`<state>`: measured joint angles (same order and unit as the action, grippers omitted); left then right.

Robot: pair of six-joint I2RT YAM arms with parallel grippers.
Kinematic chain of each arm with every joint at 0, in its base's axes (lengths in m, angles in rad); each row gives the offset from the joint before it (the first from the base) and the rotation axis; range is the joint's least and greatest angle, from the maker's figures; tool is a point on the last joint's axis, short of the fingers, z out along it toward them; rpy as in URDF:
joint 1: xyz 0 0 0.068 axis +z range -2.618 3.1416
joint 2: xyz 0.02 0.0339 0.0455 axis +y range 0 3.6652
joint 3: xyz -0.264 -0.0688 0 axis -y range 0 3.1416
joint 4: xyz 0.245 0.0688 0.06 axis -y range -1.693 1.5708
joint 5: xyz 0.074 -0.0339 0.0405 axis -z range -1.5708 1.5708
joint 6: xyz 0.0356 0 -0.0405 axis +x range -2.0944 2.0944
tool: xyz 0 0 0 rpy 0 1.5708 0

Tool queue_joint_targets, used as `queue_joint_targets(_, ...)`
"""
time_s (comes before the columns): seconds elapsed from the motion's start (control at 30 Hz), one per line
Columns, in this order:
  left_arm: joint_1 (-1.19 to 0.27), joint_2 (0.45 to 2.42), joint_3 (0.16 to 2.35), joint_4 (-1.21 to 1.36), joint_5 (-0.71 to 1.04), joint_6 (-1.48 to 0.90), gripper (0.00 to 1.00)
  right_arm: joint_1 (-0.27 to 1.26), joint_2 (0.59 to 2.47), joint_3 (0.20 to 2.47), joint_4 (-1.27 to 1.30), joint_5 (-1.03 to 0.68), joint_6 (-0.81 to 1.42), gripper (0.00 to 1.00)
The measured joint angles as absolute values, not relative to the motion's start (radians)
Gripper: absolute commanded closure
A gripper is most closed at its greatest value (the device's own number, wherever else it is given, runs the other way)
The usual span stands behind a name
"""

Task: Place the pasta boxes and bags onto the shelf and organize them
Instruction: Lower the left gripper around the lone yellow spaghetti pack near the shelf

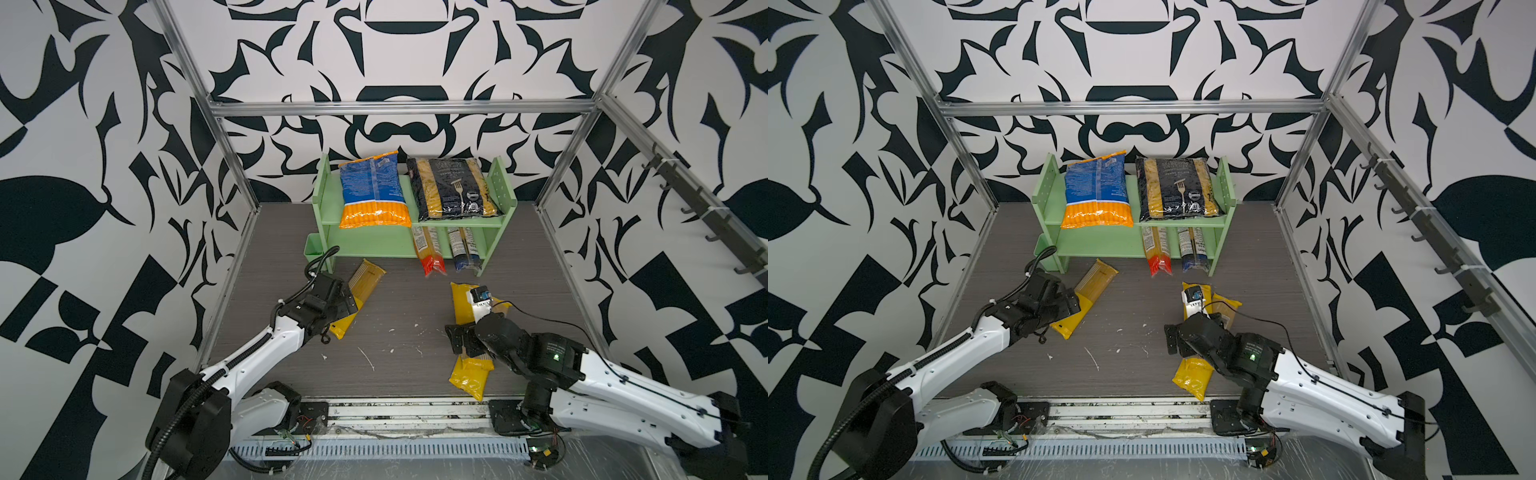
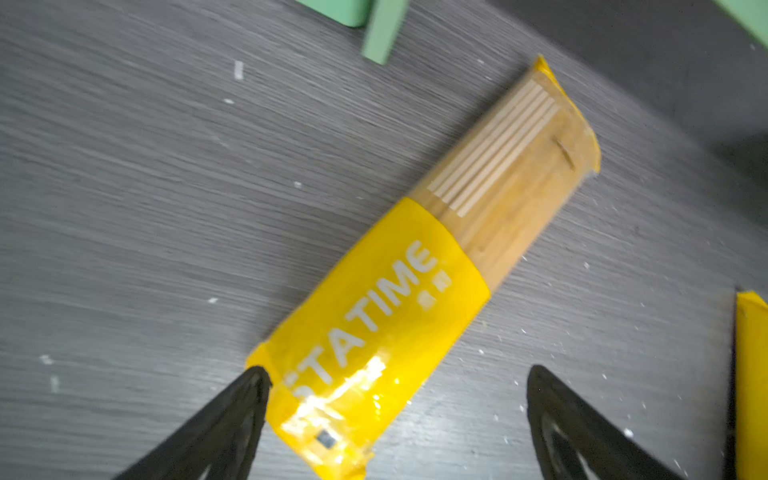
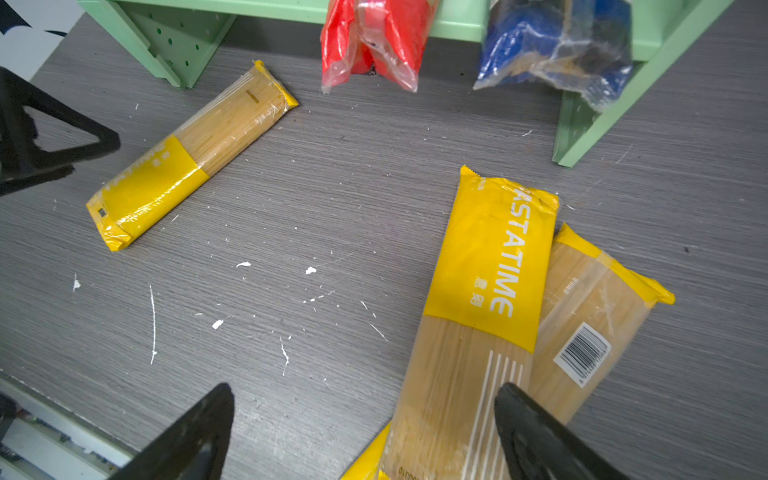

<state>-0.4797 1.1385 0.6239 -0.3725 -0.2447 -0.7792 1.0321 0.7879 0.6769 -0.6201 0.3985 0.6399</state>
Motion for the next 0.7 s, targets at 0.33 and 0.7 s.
queue_joint_targets(0.33, -0.415, 1.222, 0.607, -0.344, -0.189, -0.762, 0.01, 0.974, 0.884, 0.684, -0.550, 0.334, 0.599, 0.00)
queue_joint_targets(0.7, -0.414, 1.240, 0.524, -0.257, -0.126, -0.801, 0.01, 0.955, 0.897, 0.688, -0.541, 0.298, 0.595, 0.00)
